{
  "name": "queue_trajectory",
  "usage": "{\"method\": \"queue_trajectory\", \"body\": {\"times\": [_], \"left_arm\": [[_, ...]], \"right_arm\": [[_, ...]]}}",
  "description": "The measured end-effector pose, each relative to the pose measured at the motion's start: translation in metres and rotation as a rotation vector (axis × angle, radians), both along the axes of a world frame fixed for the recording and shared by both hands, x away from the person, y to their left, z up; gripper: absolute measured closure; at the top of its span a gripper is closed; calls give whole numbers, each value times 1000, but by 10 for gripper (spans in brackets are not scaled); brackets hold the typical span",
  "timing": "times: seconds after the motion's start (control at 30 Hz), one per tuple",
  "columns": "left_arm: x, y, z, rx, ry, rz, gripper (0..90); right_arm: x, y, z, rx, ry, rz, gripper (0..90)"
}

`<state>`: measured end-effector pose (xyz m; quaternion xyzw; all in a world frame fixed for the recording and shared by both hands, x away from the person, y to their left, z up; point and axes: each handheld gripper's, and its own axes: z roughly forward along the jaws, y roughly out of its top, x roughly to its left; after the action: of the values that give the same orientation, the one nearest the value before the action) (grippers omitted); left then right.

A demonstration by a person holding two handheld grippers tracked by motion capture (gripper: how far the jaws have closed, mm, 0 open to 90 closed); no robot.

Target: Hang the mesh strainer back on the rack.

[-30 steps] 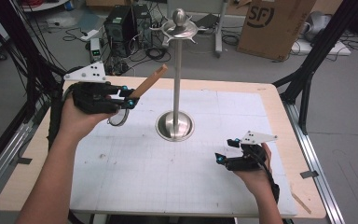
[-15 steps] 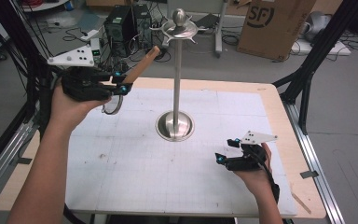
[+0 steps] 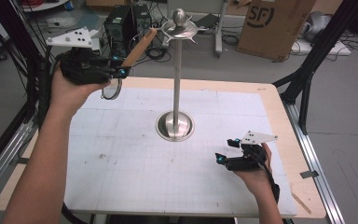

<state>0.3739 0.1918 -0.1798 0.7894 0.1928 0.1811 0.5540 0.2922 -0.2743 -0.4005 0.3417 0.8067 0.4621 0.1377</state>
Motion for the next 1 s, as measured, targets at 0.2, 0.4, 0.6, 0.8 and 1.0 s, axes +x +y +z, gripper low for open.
{"method": "queue_trajectory", "body": {"times": [0.2,0.4,0.6,0.8,1.0], "left_arm": [[9,0,2,-5,10,10,691],[14,4,4,-26,13,27,691],[18,4,2,-13,23,31,691],[24,-3,-3,-3,33,33,691],[26,-12,-5,15,38,25,691]], "right_arm": [[1,0,0,1,-1,1,229],[0,-1,0,2,2,-2,229],[1,0,-1,2,1,0,229],[1,0,-1,-3,1,2,229],[0,-1,0,3,4,-2,229]]}}
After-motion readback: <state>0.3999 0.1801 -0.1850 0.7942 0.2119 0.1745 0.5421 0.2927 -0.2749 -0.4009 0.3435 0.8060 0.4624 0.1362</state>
